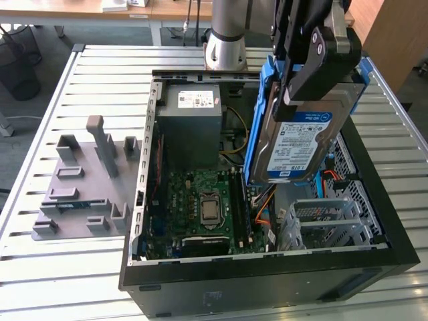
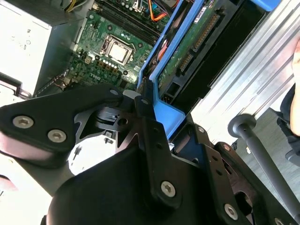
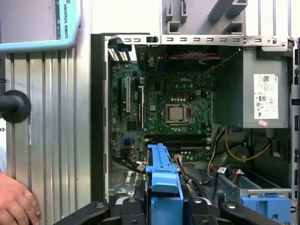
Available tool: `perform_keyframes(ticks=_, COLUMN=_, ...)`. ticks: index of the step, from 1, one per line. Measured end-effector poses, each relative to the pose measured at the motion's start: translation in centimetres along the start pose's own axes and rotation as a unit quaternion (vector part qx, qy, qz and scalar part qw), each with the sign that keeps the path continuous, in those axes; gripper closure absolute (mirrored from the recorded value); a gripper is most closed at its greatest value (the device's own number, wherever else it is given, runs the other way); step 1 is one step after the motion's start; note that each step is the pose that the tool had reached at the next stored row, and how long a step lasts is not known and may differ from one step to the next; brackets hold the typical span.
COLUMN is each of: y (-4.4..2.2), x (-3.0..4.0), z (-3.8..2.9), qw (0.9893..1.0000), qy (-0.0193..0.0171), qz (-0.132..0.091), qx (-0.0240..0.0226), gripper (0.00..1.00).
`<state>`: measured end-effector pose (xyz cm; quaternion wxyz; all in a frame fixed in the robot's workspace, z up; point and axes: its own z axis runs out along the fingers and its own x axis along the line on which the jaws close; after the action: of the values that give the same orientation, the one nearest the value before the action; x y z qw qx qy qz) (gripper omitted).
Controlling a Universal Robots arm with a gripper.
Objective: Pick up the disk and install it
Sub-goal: 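Insert the disk into the insertion slot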
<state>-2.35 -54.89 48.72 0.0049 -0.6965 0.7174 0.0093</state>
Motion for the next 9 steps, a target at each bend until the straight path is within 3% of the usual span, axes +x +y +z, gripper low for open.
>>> perform_keyframes(ticks=4, y=-0.01, x=0.15, z=0.00, qw=1.0000, qy=0.0000, qz=0.000, qx=0.0000, gripper=0.64)
perform_keyframes(ticks=9, y=-0.05, x=0.82, z=0.02, qw=1.0000, qy=0.0000, qz=0.000, qx=0.0000, gripper=0.64)
